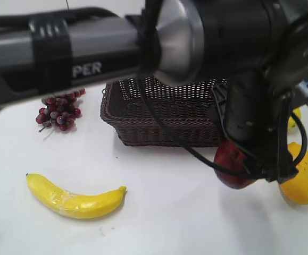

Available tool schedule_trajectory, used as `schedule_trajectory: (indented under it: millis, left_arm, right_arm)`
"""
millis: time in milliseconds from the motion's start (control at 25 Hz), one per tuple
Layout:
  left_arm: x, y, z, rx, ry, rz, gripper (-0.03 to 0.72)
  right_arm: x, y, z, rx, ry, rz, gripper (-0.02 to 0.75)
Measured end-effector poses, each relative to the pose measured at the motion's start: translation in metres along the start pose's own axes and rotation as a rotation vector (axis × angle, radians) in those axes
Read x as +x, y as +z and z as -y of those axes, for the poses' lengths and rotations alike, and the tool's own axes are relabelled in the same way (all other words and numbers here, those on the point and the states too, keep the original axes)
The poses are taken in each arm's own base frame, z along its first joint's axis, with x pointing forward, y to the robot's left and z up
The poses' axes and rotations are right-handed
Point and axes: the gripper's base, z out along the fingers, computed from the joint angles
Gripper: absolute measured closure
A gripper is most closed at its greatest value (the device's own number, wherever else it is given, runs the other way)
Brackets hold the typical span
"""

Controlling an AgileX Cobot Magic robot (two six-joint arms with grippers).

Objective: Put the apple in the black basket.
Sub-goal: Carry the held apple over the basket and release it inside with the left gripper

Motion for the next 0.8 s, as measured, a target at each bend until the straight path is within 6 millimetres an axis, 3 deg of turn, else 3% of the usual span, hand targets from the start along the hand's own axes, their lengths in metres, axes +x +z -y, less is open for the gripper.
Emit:
schedule_trajectory:
  millis: [160,320,600,800]
  left_arm:
    - [-0.006,-0.046,-0.011,-0.034,-0.013,0.115,0.118]
    - [-0.003,-0.076,-0.046,-0.119,-0.061,0.181,0.118]
    - [0.029,-0.086,-0.144,-0.196,-0.272,0.176,0.118]
    - [0.046,-0.086,-0.191,-0.178,-0.403,0.245,0.118]
  right_arm:
    - [0.000,0.000,0.000,0.000,0.000,0.000,0.178]
    - [0.000,0.000,0.000,0.000,0.000,0.000,0.178]
    - [0.000,0.000,0.000,0.000,0.000,0.000,0.178]
    - [0.000,0.000,0.000,0.000,0.000,0.000,0.178]
